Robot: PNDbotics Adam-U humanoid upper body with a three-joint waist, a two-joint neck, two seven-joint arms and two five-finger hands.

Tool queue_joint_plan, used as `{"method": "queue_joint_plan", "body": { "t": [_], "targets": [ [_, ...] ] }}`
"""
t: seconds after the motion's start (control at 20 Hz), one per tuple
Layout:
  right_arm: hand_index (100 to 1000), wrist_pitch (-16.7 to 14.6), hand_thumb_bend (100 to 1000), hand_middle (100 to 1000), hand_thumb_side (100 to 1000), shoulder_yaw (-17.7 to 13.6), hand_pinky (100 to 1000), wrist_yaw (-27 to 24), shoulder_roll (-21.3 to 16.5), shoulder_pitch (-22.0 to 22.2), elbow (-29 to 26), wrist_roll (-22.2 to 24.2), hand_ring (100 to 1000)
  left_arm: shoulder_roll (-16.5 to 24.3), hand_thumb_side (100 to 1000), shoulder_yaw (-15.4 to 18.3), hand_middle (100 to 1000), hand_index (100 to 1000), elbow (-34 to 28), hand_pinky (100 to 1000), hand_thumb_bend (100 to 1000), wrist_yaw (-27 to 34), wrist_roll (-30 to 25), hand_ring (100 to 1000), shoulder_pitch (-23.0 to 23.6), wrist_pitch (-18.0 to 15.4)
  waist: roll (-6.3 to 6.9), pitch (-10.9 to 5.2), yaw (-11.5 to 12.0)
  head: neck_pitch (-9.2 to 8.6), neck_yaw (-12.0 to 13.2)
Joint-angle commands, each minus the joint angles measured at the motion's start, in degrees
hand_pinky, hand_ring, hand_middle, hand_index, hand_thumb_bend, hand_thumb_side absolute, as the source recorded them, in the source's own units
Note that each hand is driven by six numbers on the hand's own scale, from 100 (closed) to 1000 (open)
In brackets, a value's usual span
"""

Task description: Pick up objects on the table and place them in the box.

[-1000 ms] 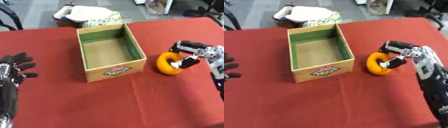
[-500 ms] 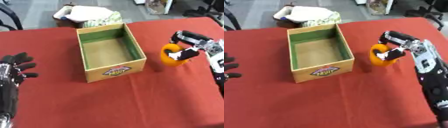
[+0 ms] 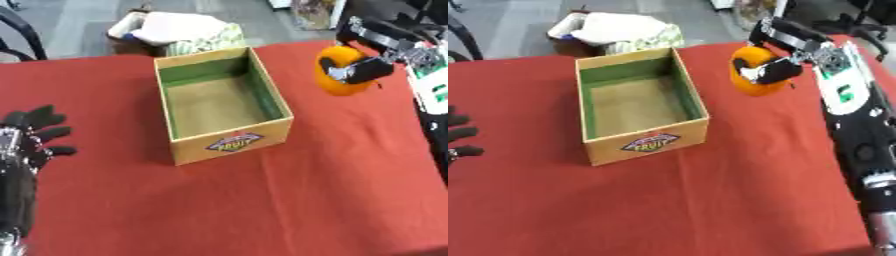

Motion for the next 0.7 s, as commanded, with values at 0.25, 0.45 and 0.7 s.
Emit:
{"method": "queue_joint_plan", "body": {
  "t": [0.25,0.45,0.7],
  "targets": [
    [202,-0.01,100,148,204,1.82,569,1.12,3.61,-7.13,1.90,-1.78,480,0.71,1000,-0.19,707,830,-0.67,610,117,0.23,-0.37,731,-0.30,0.06,0.10,-1.34,0.38,-0.21,-0.47],
    [221,-0.42,100,162,203,3.23,573,2.89,7.12,-10.24,4.32,-2.71,491,0.61,1000,-0.28,707,830,-0.71,611,116,0.32,-0.48,730,-0.31,0.15,0.38,-1.43,0.59,-0.25,-0.60],
    [236,-0.95,100,172,203,4.23,573,5.42,11.18,-13.21,8.46,-4.38,499,0.48,1000,-0.46,707,830,-0.73,611,116,0.49,-0.66,729,-0.31,0.22,0.53,-1.53,0.68,-0.26,-0.86]
  ]
}}
